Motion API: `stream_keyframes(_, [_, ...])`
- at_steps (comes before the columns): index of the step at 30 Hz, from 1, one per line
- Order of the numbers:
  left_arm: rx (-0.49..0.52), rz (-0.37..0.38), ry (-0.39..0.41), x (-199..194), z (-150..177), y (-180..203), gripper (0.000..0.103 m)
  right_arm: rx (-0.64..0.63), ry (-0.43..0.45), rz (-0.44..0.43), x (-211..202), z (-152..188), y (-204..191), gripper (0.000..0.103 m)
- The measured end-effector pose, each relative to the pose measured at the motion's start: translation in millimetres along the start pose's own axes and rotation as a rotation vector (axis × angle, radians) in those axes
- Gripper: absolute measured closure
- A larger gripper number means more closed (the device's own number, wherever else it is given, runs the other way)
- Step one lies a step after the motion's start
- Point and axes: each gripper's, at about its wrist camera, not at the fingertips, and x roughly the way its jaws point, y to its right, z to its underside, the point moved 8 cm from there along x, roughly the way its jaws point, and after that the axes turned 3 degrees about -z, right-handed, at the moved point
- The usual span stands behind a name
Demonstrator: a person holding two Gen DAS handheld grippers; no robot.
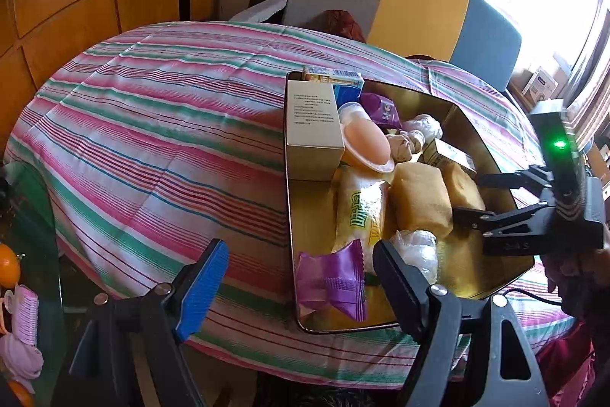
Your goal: Organize objects
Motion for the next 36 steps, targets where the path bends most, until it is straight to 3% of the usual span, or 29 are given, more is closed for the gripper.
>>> stream_keyframes(6, [0.013, -0.063, 0.025, -4, -2, 3, 0.023, 0.078, 0.100, 0.017, -29, 3, 4, 0.012])
stream_keyframes(12, [0.031, -0.160, 0.141, -25, -13, 15, 0.023, 0.211, 0.215, 0.033, -60, 15, 3, 0.009])
stream_keyframes(18, [0.069, -0.143, 0.229, -50, -18, 40, 0.023, 0.365, 0.329, 0.083, -104, 51, 3, 0.009])
stream_keyframes(20, [0.069, -0.129, 0.254, -59, -19, 44, 0.023, 0.395, 0.368, 0.123, -116, 61, 4, 0.004])
stream_keyframes(24, [0.093, -0.161, 0.265, -65, -19, 52, 0.022, 0.420, 0.429, 0.196, -129, 71, 3, 0.001])
stream_keyframes(27, [0.103, -0.193, 0.247, -64, -15, 54, 0.022, 0.433, 0.435, 0.208, -127, 71, 3, 0.001])
stream_keyframes(31, [0.079, -0.140, 0.208, -59, -8, 56, 0.022, 0.434, 0.421, 0.214, -122, 71, 2, 0.001])
stream_keyframes(36, [0.071, -0.161, 0.193, -55, -4, 55, 0.022, 0.436, 0.400, 0.217, -112, 69, 0, 0.001])
